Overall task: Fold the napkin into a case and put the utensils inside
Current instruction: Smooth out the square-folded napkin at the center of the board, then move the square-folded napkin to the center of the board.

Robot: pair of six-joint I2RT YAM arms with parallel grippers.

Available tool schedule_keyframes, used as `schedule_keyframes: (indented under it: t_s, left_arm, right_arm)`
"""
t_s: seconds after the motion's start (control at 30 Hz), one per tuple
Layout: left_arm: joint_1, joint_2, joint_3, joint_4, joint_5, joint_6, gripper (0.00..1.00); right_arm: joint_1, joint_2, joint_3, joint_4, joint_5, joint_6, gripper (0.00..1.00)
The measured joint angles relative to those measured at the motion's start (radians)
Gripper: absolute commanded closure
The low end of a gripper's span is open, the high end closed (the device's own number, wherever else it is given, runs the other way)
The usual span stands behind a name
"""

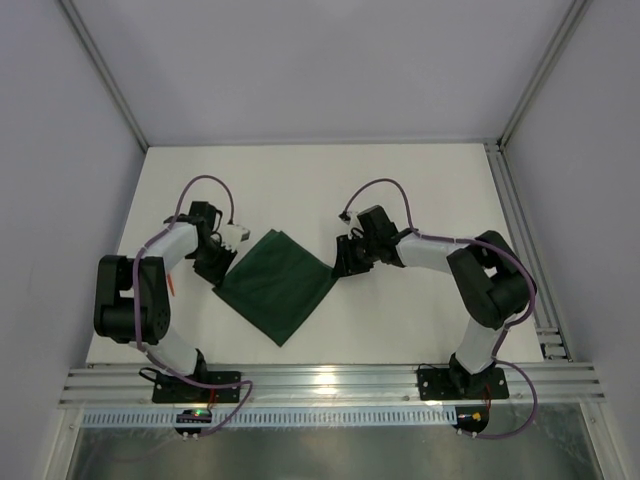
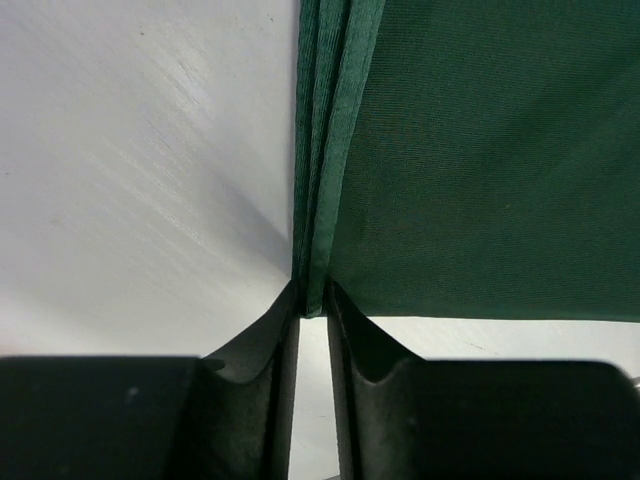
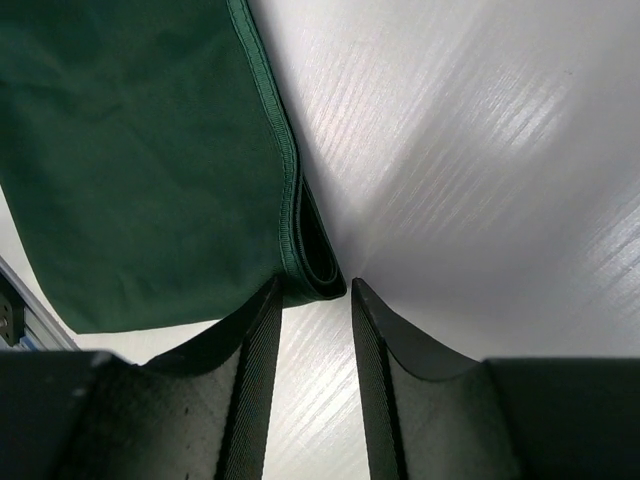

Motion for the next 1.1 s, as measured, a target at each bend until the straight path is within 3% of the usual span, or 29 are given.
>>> schedule_keyframes:
  t_s: [0.3,0.63,0.7,0.77,0.87,1.0,1.1]
  left_arm:
    - [0.002,-0.013,0.004,-0.014,0.002,-0.019,0.64]
    - [0.046,-0.027,0.043,-0.074,0.037,-0.039,0.6]
    - [0.046,-0.024,0.046,-0.083,0.041,-0.042,0.59]
    - [0.051,-0.022,0.053,-0.095,0.054,-0.042,0.59]
    - [0.074,-0.022,0.062,-0.103,0.07,-0.043,0.59]
    - [0.093,-0.021,0.065,-0.104,0.086,-0.042,0.59]
    - [0.103,-0.018,0.066,-0.105,0.105,-0.043,0.59]
  right_arm:
    - [0.0,0.015,-0.005,0.034,-0.017,0.002,0.73]
    - [0.03,-0.01,-0.059,0.073,-0.021,0.015,0.8]
    - [0.054,-0.027,-0.08,0.072,-0.021,0.023,0.78]
    - [0.08,-0.049,-0.102,0.067,-0.023,0.035,0.65]
    - [0.108,-0.077,-0.105,0.019,-0.024,0.029,0.55]
    - [0.105,-0.085,-0.028,-0.126,-0.001,-0.006,0.54]
    - [0.092,-0.042,0.142,-0.226,0.023,-0.042,0.55]
